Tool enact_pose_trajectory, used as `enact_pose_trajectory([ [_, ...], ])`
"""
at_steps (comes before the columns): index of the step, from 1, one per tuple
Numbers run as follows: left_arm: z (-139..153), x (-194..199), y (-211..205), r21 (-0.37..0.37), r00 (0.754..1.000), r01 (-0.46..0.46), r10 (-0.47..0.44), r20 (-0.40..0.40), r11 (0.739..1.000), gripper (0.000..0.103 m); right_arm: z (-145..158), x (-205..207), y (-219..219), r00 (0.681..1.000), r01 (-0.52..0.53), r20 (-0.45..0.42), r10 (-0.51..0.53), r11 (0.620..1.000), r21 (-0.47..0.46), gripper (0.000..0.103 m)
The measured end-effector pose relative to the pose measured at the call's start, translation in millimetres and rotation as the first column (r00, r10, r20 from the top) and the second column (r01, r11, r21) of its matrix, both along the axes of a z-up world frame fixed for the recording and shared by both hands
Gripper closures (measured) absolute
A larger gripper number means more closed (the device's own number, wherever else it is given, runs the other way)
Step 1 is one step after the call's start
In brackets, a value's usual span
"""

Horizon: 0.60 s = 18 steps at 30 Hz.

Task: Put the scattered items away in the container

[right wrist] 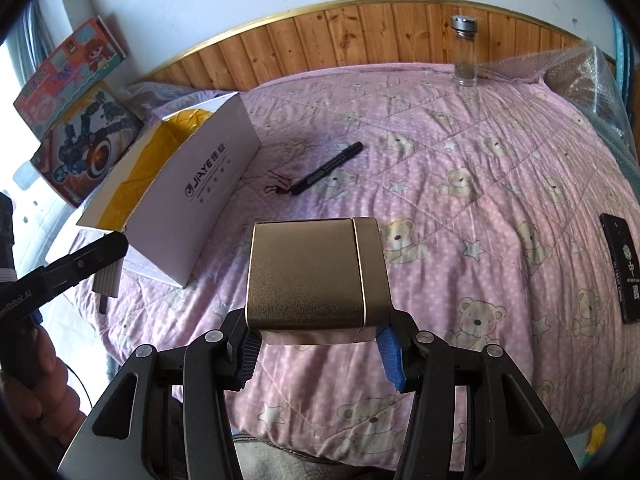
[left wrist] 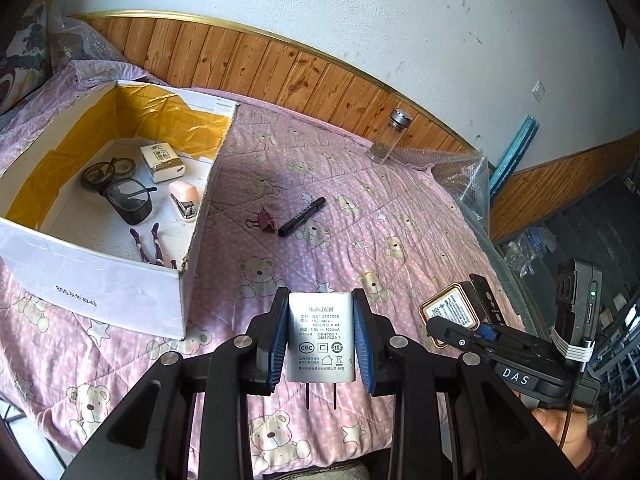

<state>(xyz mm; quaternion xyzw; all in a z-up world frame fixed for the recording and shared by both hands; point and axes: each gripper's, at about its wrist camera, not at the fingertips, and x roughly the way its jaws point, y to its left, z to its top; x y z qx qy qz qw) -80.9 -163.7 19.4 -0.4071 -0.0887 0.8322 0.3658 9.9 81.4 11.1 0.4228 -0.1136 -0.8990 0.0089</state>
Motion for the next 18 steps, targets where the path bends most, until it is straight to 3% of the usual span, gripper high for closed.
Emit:
enact_pose_trajectory([
  [18,35,2,-36,0.064,0.998,-0.027,0.030,-0.049,0.998,0.072,57,-20,-80,0.968,-0.225,-0.104,0.227,0.974,0.031,0.050],
])
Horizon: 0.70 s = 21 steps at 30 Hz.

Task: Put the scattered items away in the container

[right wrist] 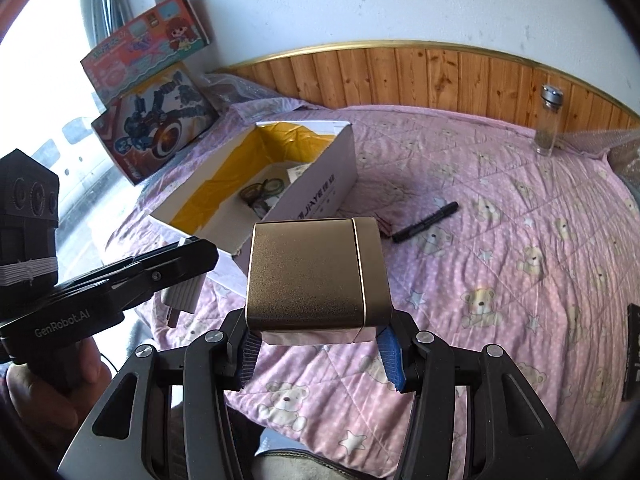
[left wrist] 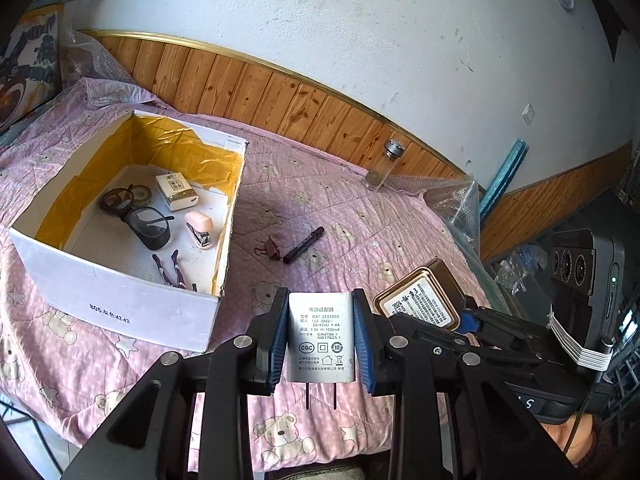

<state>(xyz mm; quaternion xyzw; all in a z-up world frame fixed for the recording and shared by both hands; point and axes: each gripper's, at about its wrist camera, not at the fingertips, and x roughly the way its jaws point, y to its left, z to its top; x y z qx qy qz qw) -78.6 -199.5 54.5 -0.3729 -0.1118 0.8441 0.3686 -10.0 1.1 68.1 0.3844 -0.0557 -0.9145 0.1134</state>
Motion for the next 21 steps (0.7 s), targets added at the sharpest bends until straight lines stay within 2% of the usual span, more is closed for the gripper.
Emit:
enact_pose_trajectory([
  [14,22,-38,-47,0.046,0.995,-0.104,0.104,0.009,0.993,0.072,20,-19,-31,0.996,-0.082,-0.031,0.081,0.997,-0.010,0.050],
  [21,31,-59,-66,0.034,0.990,-0.139,0.139,-0.010,0.990,0.072,29,-33,-54,0.989,-0.136,-0.051,0.136,0.991,-0.005,0.050],
])
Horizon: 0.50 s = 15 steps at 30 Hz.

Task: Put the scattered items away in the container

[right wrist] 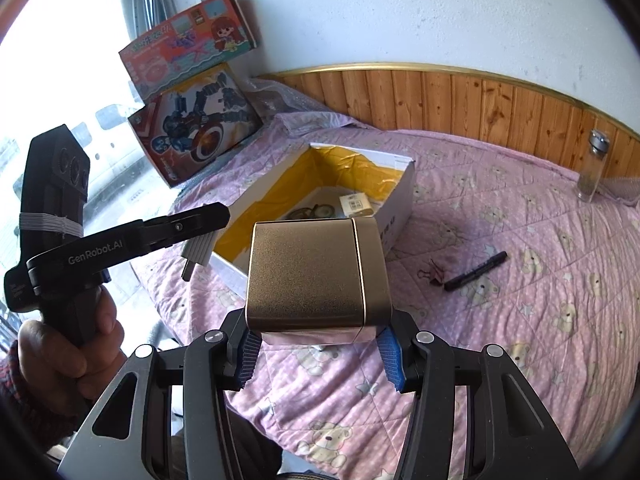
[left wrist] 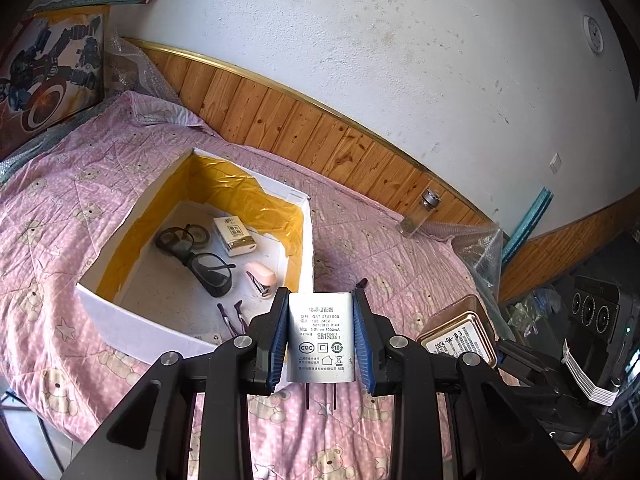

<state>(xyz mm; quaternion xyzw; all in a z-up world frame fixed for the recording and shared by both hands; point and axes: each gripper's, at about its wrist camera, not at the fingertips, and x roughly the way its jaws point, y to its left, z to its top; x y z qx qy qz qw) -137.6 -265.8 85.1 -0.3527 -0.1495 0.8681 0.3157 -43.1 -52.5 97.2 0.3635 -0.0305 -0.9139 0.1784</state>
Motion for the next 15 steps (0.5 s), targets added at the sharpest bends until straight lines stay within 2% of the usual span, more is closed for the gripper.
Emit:
enact_pose_trajectory([
  [9,10,-28,-18,-0.032,0.999,-0.024,0.023,-0.032,0.999,0.072,7,-22,-34,0.997,-0.079,-0.014,0.079,0.997,0.015,0.050],
  [15,4,-51,-29,-0.005,1.000,-0.020,0.020,0.017,1.000,0.072,8,-42,-54,0.992,-0.126,-0.015,0.126,0.992,0.027,0.050],
])
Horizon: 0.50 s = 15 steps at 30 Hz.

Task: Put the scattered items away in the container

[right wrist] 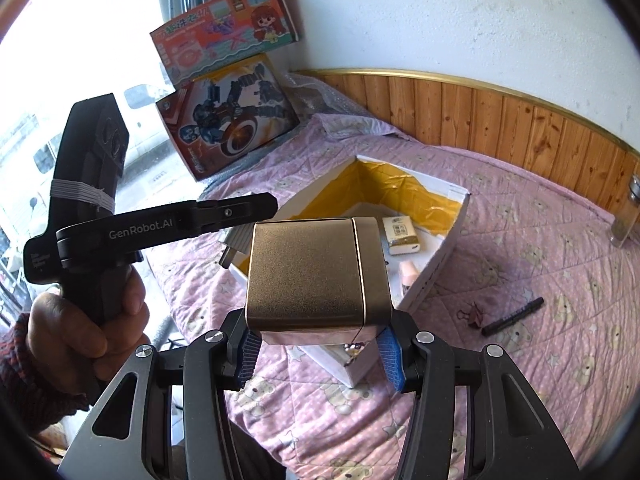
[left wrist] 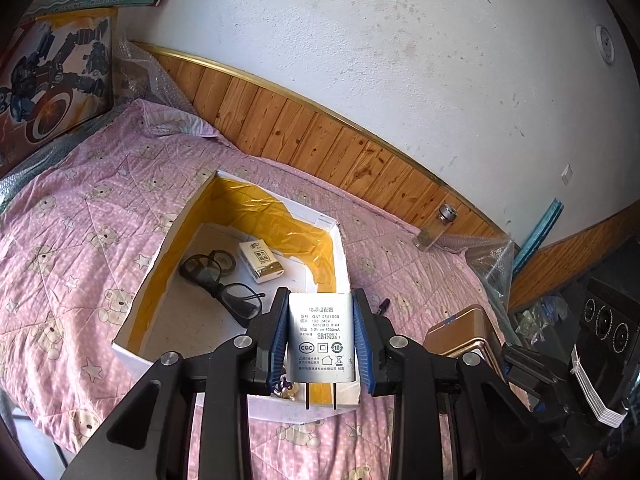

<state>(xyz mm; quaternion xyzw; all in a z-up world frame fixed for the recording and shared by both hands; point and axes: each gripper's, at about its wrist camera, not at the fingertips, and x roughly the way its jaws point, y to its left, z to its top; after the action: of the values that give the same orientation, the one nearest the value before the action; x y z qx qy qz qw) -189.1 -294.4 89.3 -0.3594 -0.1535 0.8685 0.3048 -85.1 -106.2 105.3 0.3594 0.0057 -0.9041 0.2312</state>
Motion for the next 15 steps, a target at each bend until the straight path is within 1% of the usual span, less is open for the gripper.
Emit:
enact_pose_trajectory([
  [4,-5,-15,-5,0.000,1.000,-0.007,0.007,0.030,1.000,0.072,-1,-14,-11,1.000,-0.024,-0.001,0.024,1.000,0.007,0.050],
  [9,-6,-32,-10,-0.017,0.999,-0.015,0.015,0.034,1.000,0.072,-7,-33,-22,0.999,-0.052,0.014,0.051,0.999,0.013,0.050],
  [15,-15,-58,-12,-0.049,0.998,-0.009,0.012,0.067,0.999,0.072,-21,-61,-36,0.993,-0.085,0.082,0.082,0.996,0.031,0.050],
])
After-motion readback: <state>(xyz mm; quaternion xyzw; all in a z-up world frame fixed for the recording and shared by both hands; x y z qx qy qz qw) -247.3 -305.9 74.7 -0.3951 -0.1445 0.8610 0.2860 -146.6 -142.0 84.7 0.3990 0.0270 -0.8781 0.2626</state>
